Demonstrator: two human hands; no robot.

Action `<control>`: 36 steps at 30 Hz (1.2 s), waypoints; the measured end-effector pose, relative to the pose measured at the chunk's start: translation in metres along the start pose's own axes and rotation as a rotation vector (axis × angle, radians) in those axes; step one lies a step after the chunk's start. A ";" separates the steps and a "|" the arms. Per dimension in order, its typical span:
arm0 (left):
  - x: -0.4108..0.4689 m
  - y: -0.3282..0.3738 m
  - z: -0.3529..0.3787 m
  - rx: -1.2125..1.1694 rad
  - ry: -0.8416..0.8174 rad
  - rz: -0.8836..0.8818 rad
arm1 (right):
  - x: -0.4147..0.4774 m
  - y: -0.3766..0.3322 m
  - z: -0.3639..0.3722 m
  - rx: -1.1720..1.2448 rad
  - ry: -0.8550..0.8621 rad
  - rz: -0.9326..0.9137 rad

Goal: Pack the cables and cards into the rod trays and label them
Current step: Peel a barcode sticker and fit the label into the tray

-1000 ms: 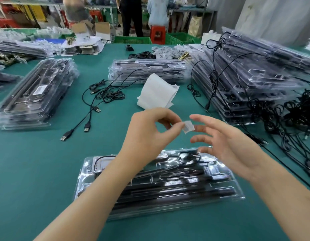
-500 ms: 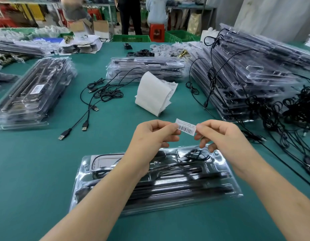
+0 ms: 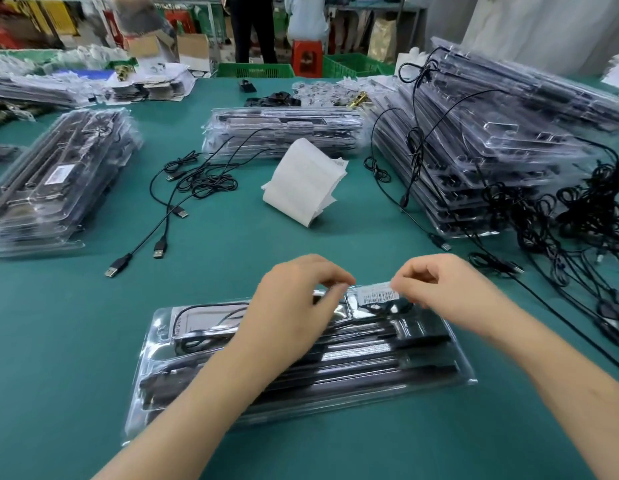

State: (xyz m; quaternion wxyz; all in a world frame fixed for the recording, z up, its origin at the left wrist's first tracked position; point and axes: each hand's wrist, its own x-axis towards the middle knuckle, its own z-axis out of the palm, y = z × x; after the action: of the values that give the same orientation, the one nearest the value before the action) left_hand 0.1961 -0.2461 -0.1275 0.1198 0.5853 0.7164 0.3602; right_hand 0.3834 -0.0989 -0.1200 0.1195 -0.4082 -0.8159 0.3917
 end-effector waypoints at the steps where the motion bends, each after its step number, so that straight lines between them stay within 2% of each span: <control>1: -0.004 0.003 0.003 0.059 -0.019 0.066 | 0.000 0.000 0.001 -0.021 0.006 -0.002; 5: -0.011 0.009 0.007 0.216 -0.047 0.209 | 0.004 0.003 0.002 -0.098 0.025 -0.031; 11: -0.015 0.010 0.010 0.319 -0.126 0.239 | 0.007 0.005 0.005 -0.160 0.016 -0.043; 21: -0.018 0.005 0.020 0.471 -0.194 0.358 | 0.004 0.007 0.014 -0.325 0.111 -0.061; 31: -0.019 -0.001 0.018 0.501 -0.275 0.332 | 0.001 0.012 0.015 -0.400 0.183 -0.015; 36: -0.017 0.003 0.025 0.498 -0.353 0.291 | 0.000 0.020 0.019 -0.231 0.171 0.013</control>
State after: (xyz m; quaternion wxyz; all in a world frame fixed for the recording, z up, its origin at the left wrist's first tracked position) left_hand 0.2180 -0.2524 -0.1476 0.0429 0.7460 0.6596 0.0805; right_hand 0.3855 -0.1019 -0.1471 0.1383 -0.4564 -0.8397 0.2597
